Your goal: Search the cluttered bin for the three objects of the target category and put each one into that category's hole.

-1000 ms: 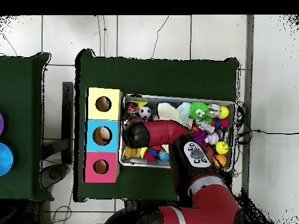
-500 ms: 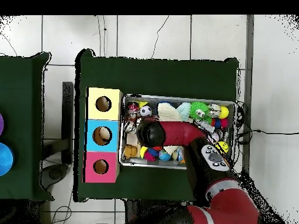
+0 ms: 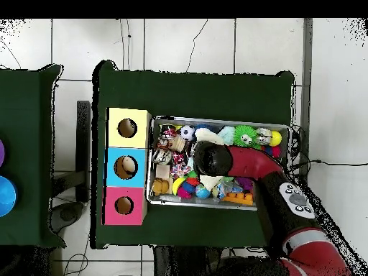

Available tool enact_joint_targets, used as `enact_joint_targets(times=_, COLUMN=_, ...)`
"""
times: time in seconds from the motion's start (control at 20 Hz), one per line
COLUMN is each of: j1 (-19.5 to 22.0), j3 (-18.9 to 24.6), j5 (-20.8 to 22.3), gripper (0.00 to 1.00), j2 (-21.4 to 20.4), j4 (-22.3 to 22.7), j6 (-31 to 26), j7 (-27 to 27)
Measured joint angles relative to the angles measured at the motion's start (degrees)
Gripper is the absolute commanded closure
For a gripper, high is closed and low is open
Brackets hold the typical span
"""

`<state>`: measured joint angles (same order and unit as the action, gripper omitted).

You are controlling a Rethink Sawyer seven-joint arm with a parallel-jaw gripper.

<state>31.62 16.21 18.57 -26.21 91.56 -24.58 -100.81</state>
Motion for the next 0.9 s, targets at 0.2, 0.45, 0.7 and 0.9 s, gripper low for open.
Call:
enact_joint_targets(times=0.2, j1=1.3, j3=0.9, j5=1.1, gripper=1.00, j2=0.1, j4=-1.4, j6=-1.2, j7=0.0)
enact_joint_targets(times=0.45, j1=1.4, j3=1.7, j5=2.7, gripper=1.00, j2=0.1, j4=-2.1, j6=-1.2, j7=0.0)
enact_joint_targets(times=0.7, j1=1.6, j3=2.5, j5=4.7, gripper=1.00, j2=0.2, j4=-2.2, j6=-1.4, j7=0.0)
enact_joint_targets(times=0.9, j1=2.9, j3=3.8, j5=6.1, gripper=1.00, j2=0.2, j4=-3.0, j6=-3.0, j7=0.1)
